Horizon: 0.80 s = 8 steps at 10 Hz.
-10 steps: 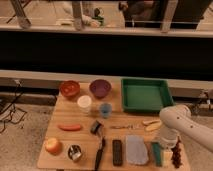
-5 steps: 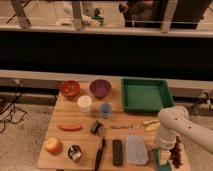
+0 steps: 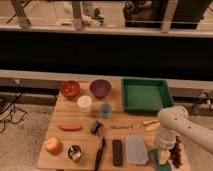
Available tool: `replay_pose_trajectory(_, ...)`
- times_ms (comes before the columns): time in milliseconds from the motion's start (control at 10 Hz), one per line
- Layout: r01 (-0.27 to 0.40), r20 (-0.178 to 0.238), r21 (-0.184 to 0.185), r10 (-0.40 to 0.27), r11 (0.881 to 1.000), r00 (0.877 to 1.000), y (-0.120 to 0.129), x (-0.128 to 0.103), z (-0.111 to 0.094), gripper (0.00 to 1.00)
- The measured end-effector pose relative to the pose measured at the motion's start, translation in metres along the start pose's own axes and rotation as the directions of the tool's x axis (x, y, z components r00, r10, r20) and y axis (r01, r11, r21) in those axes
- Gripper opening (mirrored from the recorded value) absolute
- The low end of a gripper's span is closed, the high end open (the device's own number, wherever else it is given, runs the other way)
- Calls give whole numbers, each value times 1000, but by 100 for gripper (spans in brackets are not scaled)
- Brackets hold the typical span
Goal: Place sponge in plastic cup
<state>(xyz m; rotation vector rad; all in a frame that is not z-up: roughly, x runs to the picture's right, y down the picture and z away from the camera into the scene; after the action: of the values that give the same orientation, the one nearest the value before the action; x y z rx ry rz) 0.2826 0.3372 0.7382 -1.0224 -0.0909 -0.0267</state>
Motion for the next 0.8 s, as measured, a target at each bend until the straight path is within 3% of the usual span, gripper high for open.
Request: replay_pose_trajectory(800,48,19,27,-49,998,999,8,-17,-20,0)
